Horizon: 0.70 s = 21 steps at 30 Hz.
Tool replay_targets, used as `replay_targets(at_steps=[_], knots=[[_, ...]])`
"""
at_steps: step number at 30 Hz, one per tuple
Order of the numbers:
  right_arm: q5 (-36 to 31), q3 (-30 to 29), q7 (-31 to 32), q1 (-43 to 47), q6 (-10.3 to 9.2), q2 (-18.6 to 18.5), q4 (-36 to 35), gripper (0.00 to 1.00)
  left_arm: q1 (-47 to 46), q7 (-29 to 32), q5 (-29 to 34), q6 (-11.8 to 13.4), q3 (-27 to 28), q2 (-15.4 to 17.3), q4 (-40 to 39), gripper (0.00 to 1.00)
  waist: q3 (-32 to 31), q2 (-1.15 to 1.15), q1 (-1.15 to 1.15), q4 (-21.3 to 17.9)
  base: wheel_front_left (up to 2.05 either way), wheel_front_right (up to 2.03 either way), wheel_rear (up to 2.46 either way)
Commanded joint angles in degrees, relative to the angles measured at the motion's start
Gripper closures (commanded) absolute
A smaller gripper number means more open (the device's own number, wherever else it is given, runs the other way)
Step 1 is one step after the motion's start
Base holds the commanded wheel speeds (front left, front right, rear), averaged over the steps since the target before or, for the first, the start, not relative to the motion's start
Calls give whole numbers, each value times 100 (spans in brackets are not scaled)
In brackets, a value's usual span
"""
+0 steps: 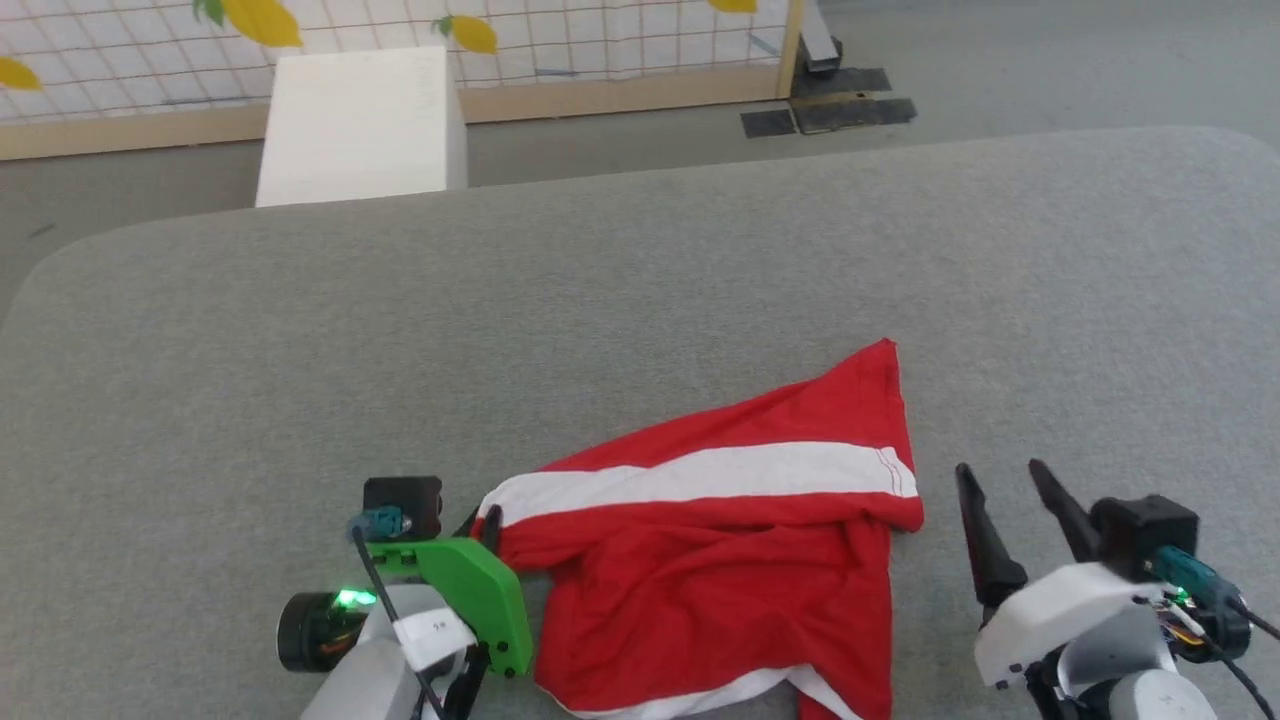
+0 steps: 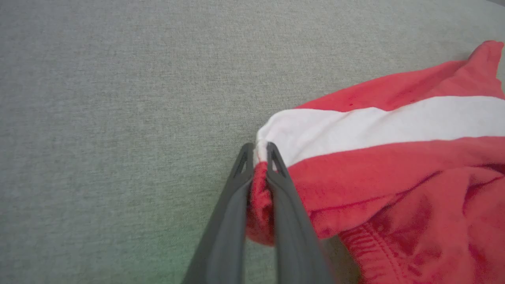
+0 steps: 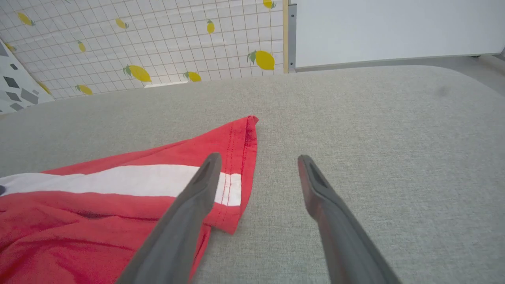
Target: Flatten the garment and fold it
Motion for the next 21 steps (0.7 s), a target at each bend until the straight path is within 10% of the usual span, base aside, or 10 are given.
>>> replay_targets(at_steps=[1, 19, 21], knots=[[-29, 34, 185, -181, -9, 2, 92, 0, 120, 33, -76, 55, 33, 76, -116, 100, -39, 0, 0, 129, 0, 0, 0], [496, 633, 2816, -1567, -9, 2, 1394, 0, 26, 277, -126, 135, -29, 149, -694, 100, 477, 0, 0, 422, 0, 0, 0], [502, 665, 2812, -1576, -9, 2, 1355, 46, 16, 271, -137, 138, -23, 155, -702, 100, 495, 0, 0, 426, 0, 0, 0]])
